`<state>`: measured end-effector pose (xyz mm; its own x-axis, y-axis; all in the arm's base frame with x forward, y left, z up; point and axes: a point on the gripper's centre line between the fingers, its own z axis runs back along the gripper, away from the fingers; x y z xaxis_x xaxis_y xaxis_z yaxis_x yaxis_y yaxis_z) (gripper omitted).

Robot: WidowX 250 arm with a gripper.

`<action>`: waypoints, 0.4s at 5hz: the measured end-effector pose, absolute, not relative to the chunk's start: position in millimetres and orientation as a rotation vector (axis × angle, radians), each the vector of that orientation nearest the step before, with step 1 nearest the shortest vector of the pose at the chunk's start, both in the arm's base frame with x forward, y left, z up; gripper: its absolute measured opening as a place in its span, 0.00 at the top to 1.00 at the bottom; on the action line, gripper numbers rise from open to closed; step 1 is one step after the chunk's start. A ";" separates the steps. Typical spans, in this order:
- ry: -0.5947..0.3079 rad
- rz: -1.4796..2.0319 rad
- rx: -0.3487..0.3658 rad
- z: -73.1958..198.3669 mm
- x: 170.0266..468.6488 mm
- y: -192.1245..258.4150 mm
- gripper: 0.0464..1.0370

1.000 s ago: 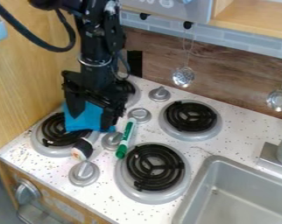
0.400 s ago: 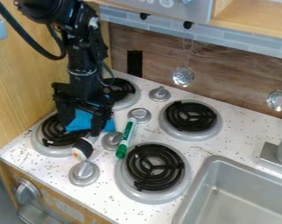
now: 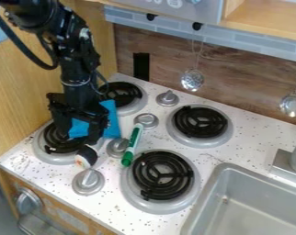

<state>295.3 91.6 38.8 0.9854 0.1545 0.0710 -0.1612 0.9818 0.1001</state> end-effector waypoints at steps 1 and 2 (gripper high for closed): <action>-0.079 0.166 0.102 17.4 301.9 93.2 0.04; -0.080 0.146 0.126 2.5 304.7 97.7 0.04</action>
<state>304.7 97.7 2.5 0.9861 0.1402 0.0889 -0.1503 0.9814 0.1193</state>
